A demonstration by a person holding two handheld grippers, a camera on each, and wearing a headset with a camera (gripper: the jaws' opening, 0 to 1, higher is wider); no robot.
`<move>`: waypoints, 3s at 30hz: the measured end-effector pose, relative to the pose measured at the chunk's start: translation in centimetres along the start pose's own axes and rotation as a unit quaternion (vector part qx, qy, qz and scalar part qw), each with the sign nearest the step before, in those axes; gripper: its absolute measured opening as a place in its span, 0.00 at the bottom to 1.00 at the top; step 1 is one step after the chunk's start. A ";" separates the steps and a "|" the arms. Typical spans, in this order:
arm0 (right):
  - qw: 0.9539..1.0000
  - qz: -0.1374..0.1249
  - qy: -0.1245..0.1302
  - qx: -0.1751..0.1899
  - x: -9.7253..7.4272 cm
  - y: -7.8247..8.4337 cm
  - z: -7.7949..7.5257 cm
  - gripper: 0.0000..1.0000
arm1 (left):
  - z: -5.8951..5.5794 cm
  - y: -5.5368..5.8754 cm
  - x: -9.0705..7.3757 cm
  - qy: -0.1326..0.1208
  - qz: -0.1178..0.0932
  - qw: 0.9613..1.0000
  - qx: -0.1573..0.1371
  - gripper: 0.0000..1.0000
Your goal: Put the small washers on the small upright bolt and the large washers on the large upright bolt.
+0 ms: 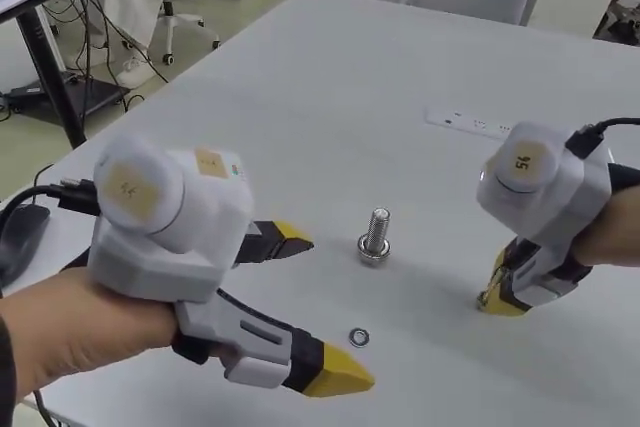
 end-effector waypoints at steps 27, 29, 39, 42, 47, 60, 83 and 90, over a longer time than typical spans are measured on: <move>0.999 -0.006 0.008 0.038 -1.0 2.8 1.5 0.21 | -0.2 -0.2 0.1 0.004 -0.002 1.000 0.006 0.83; 0.999 -0.005 0.008 0.038 -1.0 2.9 1.7 0.21 | -0.2 -0.2 0.1 0.004 -0.003 1.000 0.007 0.83; 0.999 -0.008 0.002 0.037 -0.9 2.7 2.9 0.21 | -0.2 -0.2 0.1 0.006 -0.004 1.000 0.008 0.83; 0.999 -0.008 -0.002 0.035 -0.7 2.6 3.6 0.21 | -0.2 -0.2 0.1 0.006 -0.004 1.000 0.008 0.83; 0.999 -0.011 -0.005 0.030 -0.8 2.3 4.5 0.21 | -0.2 -0.2 0.1 0.006 -0.006 1.000 0.009 0.83; 0.999 -0.031 -0.011 0.010 -1.4 -0.5 6.7 0.21 | -0.3 -0.3 0.0 0.004 -0.010 1.000 0.012 0.83; 0.996 -0.051 -0.022 -0.064 -0.6 -8.2 8.1 0.21 | -0.3 -0.3 -0.2 0.003 -0.011 1.000 0.014 0.83; 0.995 -0.052 -0.032 -0.075 0.3 -9.7 8.2 0.21 | -0.3 -0.2 -0.2 0.004 -0.011 1.000 0.014 0.83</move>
Point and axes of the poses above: the centre of the closed fingertips' face, and the gripper's own axes: x roughly forward along the fingers, z roughly to its left, y roughly out of its underside, the point moved 3 cm from there along -x, roughly backward along the fingers, and after that the axes turned 4 degrees about z, right-handed, at the moved point
